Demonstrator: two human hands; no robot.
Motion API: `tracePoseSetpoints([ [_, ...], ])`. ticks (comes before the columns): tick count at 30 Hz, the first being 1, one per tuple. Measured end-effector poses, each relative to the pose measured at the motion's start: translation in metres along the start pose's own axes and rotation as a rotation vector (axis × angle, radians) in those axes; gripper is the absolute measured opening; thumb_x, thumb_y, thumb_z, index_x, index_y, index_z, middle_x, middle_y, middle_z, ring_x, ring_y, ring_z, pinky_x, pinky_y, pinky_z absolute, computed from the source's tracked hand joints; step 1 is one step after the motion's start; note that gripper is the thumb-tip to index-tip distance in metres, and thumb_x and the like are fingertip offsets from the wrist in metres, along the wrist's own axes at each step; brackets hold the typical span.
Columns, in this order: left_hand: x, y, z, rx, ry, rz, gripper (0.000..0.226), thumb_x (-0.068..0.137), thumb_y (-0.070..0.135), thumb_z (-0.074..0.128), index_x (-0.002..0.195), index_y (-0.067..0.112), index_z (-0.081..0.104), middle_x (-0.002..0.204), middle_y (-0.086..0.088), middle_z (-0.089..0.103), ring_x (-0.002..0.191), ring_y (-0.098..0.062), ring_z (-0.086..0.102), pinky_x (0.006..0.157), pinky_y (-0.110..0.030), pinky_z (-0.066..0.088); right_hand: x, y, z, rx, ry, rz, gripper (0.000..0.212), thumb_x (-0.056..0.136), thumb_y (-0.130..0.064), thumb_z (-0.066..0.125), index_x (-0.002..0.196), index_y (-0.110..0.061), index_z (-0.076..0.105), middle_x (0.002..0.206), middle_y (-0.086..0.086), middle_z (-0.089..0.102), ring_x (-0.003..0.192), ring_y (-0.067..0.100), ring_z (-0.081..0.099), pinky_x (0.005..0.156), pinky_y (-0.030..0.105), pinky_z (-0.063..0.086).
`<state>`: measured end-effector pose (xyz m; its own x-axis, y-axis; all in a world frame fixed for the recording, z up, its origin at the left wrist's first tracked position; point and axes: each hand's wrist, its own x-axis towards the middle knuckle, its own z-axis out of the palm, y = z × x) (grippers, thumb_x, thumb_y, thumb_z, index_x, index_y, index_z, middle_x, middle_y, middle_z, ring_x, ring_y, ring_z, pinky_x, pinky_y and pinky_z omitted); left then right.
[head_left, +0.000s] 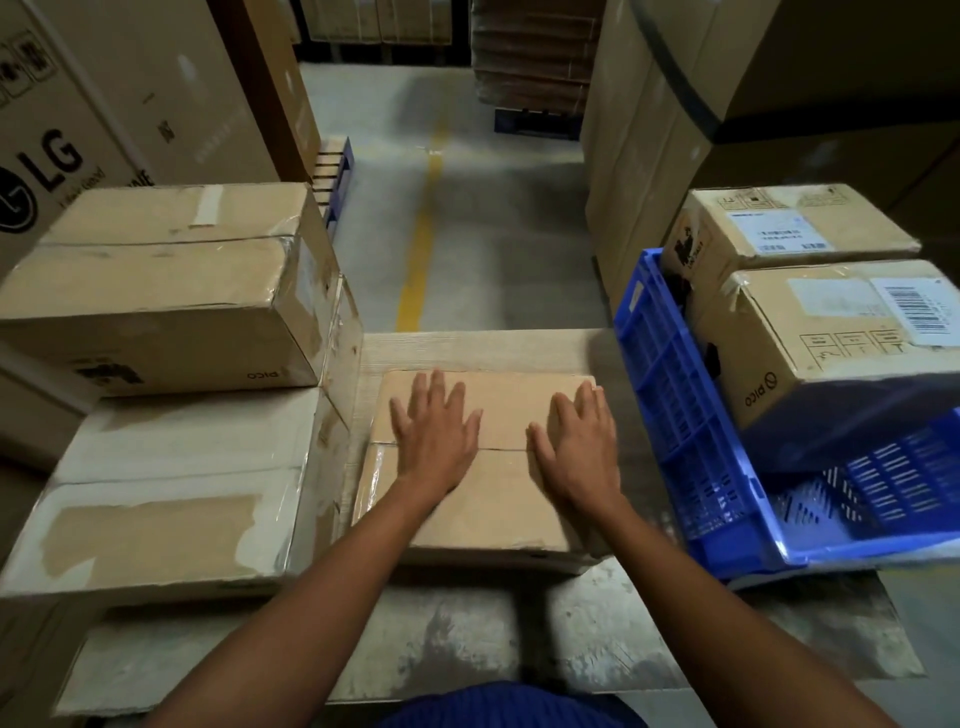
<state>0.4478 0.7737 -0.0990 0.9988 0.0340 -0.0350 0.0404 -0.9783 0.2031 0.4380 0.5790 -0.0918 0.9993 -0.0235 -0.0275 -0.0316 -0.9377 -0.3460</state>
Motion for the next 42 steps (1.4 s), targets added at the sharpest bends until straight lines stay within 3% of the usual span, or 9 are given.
tracePoseSetpoints([
  [8,0.01,-0.045,-0.025,-0.601,0.067,-0.426,0.058,0.102,0.036,0.048,0.155,0.019,0.031,0.154,-0.017,0.035,0.138,-0.037,0.038,0.11,-0.043,0.034,0.018,-0.008,-0.03,0.829,0.023,0.391,0.075,0.094,-0.028,0.069,0.158,-0.019,0.03,0.161,0.006,0.035,0.147,0.027,0.034,0.119,0.046,0.031],
  [18,-0.006,-0.038,-0.096,-0.846,0.282,-0.512,0.042,0.099,0.054,0.046,0.131,0.03,0.058,0.138,-0.014,0.039,0.129,-0.035,0.045,0.102,-0.033,0.035,0.008,-0.036,-0.084,0.811,0.211,0.407,0.056,0.093,-0.056,0.06,0.14,-0.03,0.044,0.14,0.01,0.038,0.111,0.024,0.051,0.087,0.038,0.042],
  [21,-0.018,-0.042,-0.098,-0.88,0.375,-0.5,0.023,0.098,0.051,0.052,0.106,0.03,0.059,0.125,-0.01,0.042,0.117,-0.034,0.053,0.09,-0.031,0.039,-0.002,-0.04,-0.088,0.891,0.275,0.447,0.042,0.093,-0.05,0.064,0.123,-0.024,0.049,0.129,0.004,0.041,0.104,0.018,0.048,0.082,0.033,0.039],
  [29,-0.068,-0.06,-0.074,-0.84,0.399,-0.377,0.026,0.097,0.03,0.061,0.116,0.017,0.05,0.117,-0.006,0.037,0.103,-0.031,0.056,0.081,-0.026,0.039,-0.044,-0.042,-0.052,0.895,0.436,0.437,0.032,0.088,-0.024,0.071,0.106,-0.018,0.046,0.122,0.007,0.044,0.095,0.018,0.057,0.067,0.023,0.043],
  [32,-0.078,-0.065,-0.07,-0.752,0.386,-0.289,0.023,0.098,0.03,0.057,0.116,0.017,0.049,0.122,-0.01,0.041,0.106,-0.032,0.056,0.079,-0.03,0.044,-0.056,-0.043,-0.042,0.673,0.479,0.347,0.024,0.089,-0.031,0.065,0.102,-0.025,0.047,0.12,0.005,0.047,0.107,0.025,0.057,0.095,0.047,0.05],
  [34,-0.088,-0.066,-0.065,-0.677,0.39,-0.229,0.022,0.1,0.029,0.053,0.119,0.019,0.051,0.125,-0.011,0.042,0.11,-0.033,0.055,0.082,-0.041,0.053,-0.063,-0.042,-0.033,0.326,0.551,0.222,0.01,0.09,-0.027,0.059,0.097,-0.022,0.054,0.124,0.007,0.053,0.125,0.029,0.05,0.115,0.07,0.019],
  [37,-0.105,-0.062,-0.054,-0.454,0.39,-0.17,0.027,0.099,0.019,0.048,0.124,0.013,0.059,0.143,-0.017,0.041,0.126,-0.036,0.043,0.1,-0.053,0.048,-0.069,-0.049,-0.021,0.096,0.539,0.0,0.008,0.088,-0.022,0.058,0.093,-0.019,0.063,0.135,0.006,0.058,0.142,0.03,0.04,0.115,0.069,-0.004],
  [40,-0.109,-0.06,-0.052,-0.232,0.415,-0.028,0.03,0.091,0.005,0.054,0.118,0.012,0.064,0.151,-0.018,0.042,0.143,-0.04,0.032,0.117,-0.06,0.021,-0.073,-0.074,-0.009,0.148,0.479,-0.327,0.02,0.088,-0.021,0.06,0.103,-0.01,0.069,0.123,0.011,0.067,0.128,0.035,0.056,0.105,0.061,0.043],
  [42,-0.103,-0.059,-0.054,-0.229,0.414,0.101,0.029,0.088,0.003,0.054,0.113,0.009,0.067,0.15,-0.018,0.046,0.143,-0.039,0.035,0.118,-0.057,0.026,-0.075,-0.096,-0.002,0.187,0.429,-0.509,0.022,0.088,-0.019,0.064,0.106,-0.008,0.07,0.118,0.012,0.069,0.119,0.035,0.061,0.096,0.047,0.052],
])
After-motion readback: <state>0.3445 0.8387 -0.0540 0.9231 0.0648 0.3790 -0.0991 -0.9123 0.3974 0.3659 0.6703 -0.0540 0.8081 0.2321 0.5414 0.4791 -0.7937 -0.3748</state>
